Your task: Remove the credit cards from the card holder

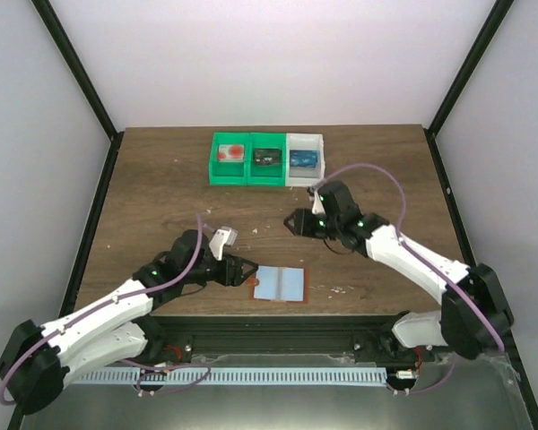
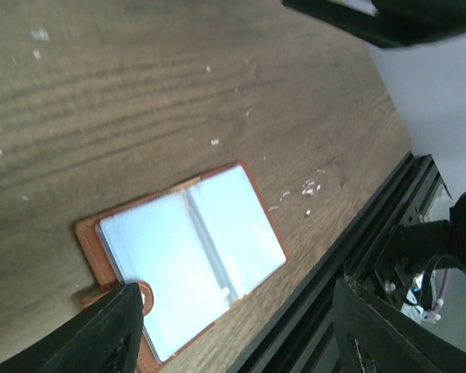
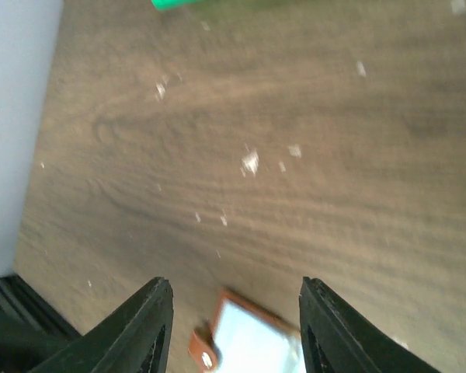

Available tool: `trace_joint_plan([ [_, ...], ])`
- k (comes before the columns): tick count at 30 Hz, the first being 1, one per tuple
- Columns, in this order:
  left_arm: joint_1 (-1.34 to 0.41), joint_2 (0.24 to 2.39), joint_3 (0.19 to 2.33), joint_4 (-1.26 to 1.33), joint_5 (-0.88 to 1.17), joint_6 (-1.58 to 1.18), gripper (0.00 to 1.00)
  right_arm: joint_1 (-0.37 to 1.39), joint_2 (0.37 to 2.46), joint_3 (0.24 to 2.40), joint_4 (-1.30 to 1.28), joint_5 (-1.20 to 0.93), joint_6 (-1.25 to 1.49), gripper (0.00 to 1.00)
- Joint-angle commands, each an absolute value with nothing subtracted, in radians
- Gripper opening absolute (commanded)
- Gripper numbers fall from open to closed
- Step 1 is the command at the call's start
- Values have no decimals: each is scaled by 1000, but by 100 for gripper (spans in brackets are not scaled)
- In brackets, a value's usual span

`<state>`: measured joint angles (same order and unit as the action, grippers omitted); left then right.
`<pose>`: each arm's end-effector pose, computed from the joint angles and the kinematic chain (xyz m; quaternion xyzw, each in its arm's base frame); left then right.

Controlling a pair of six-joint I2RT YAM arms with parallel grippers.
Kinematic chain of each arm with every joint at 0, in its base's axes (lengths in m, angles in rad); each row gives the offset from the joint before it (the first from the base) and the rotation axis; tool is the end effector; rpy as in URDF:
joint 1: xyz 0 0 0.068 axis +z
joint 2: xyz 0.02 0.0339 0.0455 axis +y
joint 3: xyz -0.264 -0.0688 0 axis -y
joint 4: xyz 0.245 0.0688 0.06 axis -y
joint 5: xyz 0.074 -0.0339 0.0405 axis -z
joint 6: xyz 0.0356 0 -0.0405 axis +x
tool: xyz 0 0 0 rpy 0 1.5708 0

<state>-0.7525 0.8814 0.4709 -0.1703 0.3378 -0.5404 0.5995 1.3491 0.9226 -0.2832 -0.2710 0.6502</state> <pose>0.1311 -0.1389 0.2154 0.1712 0.8541 -0.4001 0.2847 0.2357 0.1726 0.2537 -0.0335 0.9015 0.3415 0.2636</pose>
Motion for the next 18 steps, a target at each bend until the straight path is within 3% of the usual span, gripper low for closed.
trace_joint_plan([
  [1, -756, 969, 420, 28, 437, -644, 69, 624, 1205, 770, -302, -323, 711, 45],
  [10, -756, 1263, 352, 402, 541, -789, 73, 717, 1023, 446, -174, -362, 857, 42],
  [18, -757, 1446, 380, 500, 552, -788, 74, 753, 1084, 345, -36, -361, 892, 37],
])
